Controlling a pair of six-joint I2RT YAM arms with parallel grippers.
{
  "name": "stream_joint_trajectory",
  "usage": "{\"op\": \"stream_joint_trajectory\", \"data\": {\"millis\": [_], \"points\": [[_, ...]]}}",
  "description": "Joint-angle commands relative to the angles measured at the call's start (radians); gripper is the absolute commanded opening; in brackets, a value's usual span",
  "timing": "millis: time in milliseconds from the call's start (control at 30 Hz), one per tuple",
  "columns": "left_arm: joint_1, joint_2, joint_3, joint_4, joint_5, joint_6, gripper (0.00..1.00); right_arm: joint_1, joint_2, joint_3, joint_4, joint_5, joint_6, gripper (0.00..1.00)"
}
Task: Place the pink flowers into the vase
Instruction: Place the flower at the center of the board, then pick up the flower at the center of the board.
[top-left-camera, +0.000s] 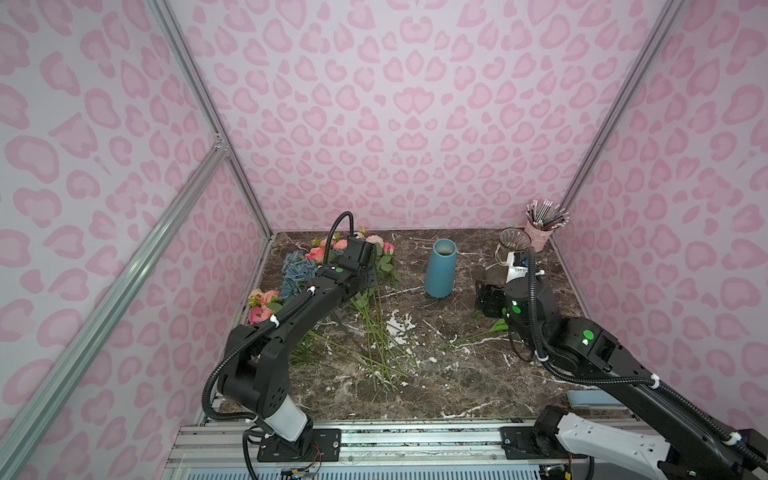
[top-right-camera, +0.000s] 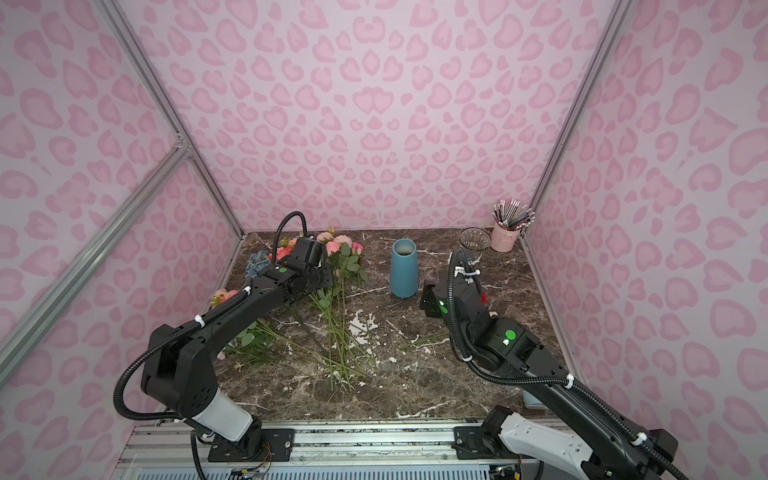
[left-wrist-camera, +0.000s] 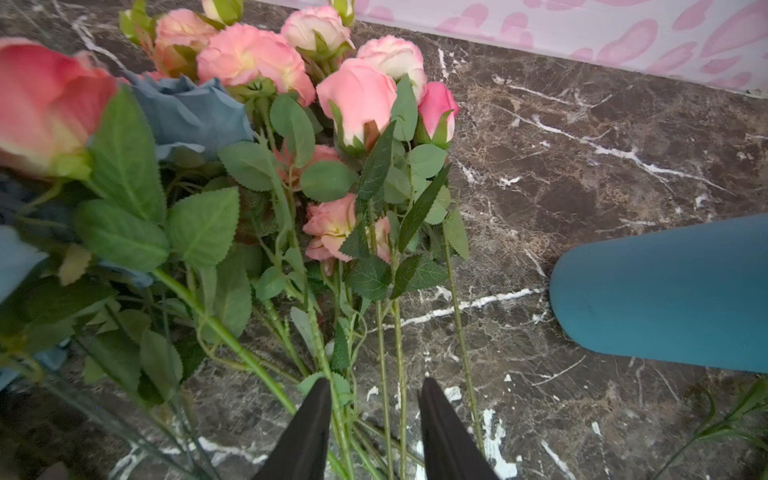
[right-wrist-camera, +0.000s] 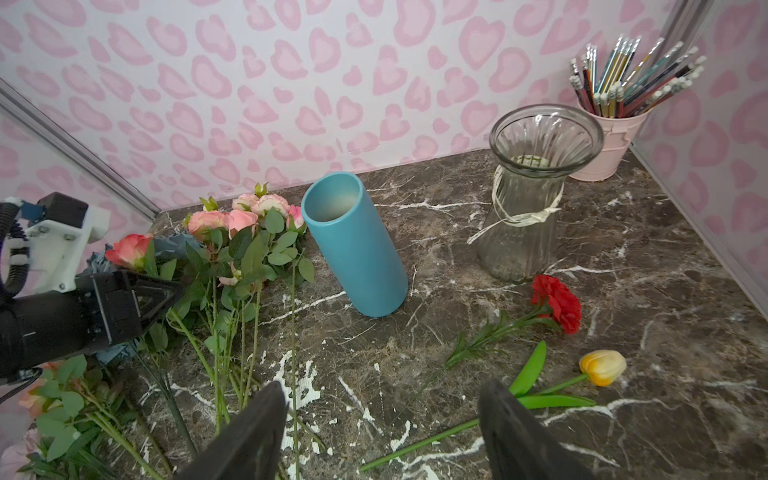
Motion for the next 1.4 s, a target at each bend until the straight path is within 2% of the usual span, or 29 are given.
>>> {"op": "stream_joint_trajectory", "data": {"millis": [0,67,267,700,967,1100,1200,1367], "points": [[0.004,0.088,0.058,-0.019,0.037,0.000,0.27,0.003,-0.002,0.005,0.033,0.000,-0.017,0.77],[0.004,0.118,0.056,-0.022,0.041,-0.005,0.22,0.003,-0.005,0.005,0.028,-0.004,-0.014,0.78],[0.005,0.148,0.032,0.000,0.055,-0.028,0.18,-0.011,-0.020,-0.007,0.017,-0.009,-0.015,0.78],[0.004,0.220,0.005,0.052,0.071,-0.070,0.20,-0.069,-0.051,-0.024,0.033,-0.064,-0.035,0.78],[0.006,0.280,0.067,0.067,0.066,-0.072,0.20,-0.091,-0.063,-0.027,0.039,-0.085,-0.046,0.78],[0.008,0.315,0.095,0.059,0.053,-0.070,0.18,-0.102,-0.073,-0.030,0.036,-0.092,-0.049,0.78],[0.008,0.313,0.092,0.066,0.051,-0.073,0.13,-0.110,-0.078,-0.032,0.034,-0.096,-0.050,0.78],[0.008,0.306,0.099,0.057,0.023,-0.073,0.12,-0.114,-0.079,-0.038,0.042,-0.109,-0.050,0.78]]}}
